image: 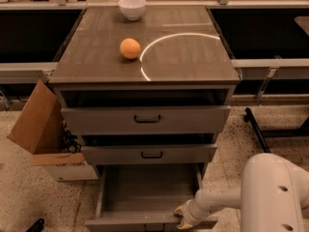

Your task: Open bottom drawer

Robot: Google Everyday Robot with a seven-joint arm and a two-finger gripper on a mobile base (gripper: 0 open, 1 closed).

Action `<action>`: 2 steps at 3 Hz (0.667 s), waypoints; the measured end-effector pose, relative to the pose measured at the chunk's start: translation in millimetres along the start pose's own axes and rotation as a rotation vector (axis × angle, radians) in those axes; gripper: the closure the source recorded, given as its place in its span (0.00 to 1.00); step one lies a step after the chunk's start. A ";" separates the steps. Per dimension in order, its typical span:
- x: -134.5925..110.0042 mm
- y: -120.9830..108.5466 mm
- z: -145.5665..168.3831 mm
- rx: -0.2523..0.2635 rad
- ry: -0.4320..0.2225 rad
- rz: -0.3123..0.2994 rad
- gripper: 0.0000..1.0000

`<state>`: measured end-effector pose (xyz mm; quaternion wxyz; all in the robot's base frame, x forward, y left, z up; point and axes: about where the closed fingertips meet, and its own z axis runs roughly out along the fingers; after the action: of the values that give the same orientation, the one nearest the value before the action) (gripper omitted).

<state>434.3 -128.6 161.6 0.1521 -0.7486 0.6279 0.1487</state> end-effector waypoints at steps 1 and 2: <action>-1.0 12.2 -2.1 0.011 -0.007 0.015 1.00; -1.8 13.5 -0.8 0.008 -0.008 0.015 0.86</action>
Offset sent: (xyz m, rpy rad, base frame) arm -0.0122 -0.0020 0.0018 0.0079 -0.0023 -0.0181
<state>420.8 -129.5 162.5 0.1566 -0.7426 0.6335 0.1503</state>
